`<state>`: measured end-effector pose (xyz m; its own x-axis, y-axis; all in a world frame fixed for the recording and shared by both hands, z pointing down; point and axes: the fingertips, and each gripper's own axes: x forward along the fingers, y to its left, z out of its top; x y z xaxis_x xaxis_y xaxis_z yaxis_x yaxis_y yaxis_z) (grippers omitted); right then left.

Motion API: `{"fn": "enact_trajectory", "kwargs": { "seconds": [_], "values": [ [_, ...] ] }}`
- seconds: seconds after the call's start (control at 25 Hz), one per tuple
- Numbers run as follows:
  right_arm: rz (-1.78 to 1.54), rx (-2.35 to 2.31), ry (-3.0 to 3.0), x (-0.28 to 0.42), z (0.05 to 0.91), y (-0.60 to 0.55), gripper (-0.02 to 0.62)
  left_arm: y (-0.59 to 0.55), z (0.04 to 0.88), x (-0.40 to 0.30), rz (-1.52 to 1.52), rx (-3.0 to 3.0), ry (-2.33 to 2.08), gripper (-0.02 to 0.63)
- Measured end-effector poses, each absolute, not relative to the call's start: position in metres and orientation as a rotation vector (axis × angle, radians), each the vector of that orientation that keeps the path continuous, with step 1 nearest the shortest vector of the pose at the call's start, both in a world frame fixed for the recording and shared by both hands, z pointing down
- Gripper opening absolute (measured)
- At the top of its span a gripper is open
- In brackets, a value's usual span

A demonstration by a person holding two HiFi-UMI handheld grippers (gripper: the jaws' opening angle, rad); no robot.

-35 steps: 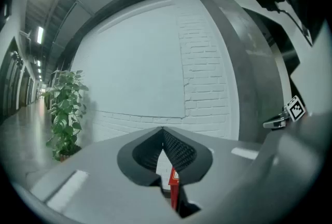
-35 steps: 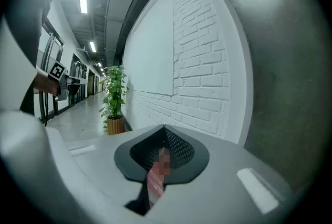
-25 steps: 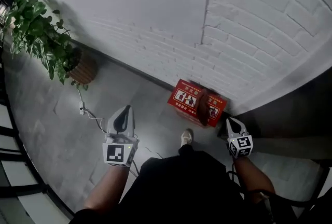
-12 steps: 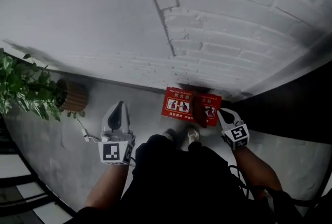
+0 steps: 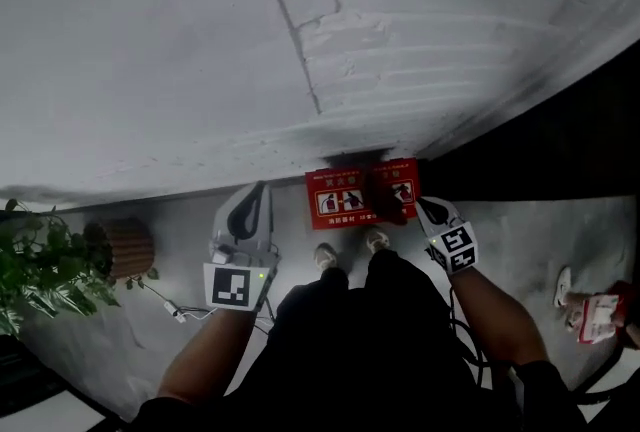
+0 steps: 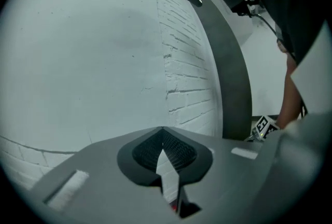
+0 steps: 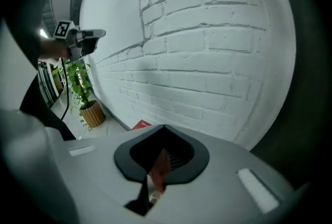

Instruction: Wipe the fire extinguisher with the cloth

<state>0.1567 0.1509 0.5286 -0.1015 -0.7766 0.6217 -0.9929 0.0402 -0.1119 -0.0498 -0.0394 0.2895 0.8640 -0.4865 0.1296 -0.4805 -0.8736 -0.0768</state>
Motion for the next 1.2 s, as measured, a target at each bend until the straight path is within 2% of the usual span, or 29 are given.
{"fn": "enact_trajectory", "kwargs": {
  "seconds": [0.2, 0.4, 0.48, 0.52, 0.6, 0.68, 0.84, 1.08, 1.16, 1.2],
  "values": [
    [0.737, 1.834, -1.882, 0.141, 0.545, 0.126, 0.002, -0.033, 0.295, -0.069, -0.263, -3.023, 0.769, -0.005],
    [0.873, 1.757, -1.851, 0.138, 0.599, 0.105, 0.005, -0.048, 0.280, -0.107, -0.296, -2.920, 0.942, -0.004],
    [0.950, 1.665, -1.804, 0.137, 0.634, 0.100, 0.163, -0.045, 0.279, -0.125, -0.356, -2.861, 0.961, -0.003],
    [0.999, 1.614, -1.773, 0.136, 0.653, 0.097, 0.222, -0.043, 0.281, -0.134, -0.398, -2.832, 0.968, -0.003],
    [1.065, 1.503, -1.728, 0.129, 0.682, 0.091, 0.252, -0.043, 0.283, -0.150, -0.453, -2.799, 1.016, -0.003],
    [1.066, 1.381, -1.710, 0.118, 0.702, 0.086, 0.243, -0.039, 0.284, -0.166, -0.488, -2.775, 1.081, -0.003],
    [1.005, 1.241, -1.657, 0.108, 0.727, 0.075, 0.146, -0.035, 0.293, -0.202, -0.586, -2.728, 1.223, -0.003],
    [1.081, 0.997, -1.593, 0.089, 0.757, 0.072, 0.136, -0.027, 0.297, -0.244, -0.652, -2.639, 1.418, -0.003],
    [1.152, 0.909, -1.569, 0.077, 0.756, 0.081, 0.110, -0.022, 0.300, -0.256, -0.661, -2.621, 1.480, -0.003],
    [1.088, 0.908, -1.638, 0.071, 0.751, 0.068, 0.089, -0.019, 0.301, -0.261, -0.657, -2.615, 1.509, -0.003]
  ]
}}
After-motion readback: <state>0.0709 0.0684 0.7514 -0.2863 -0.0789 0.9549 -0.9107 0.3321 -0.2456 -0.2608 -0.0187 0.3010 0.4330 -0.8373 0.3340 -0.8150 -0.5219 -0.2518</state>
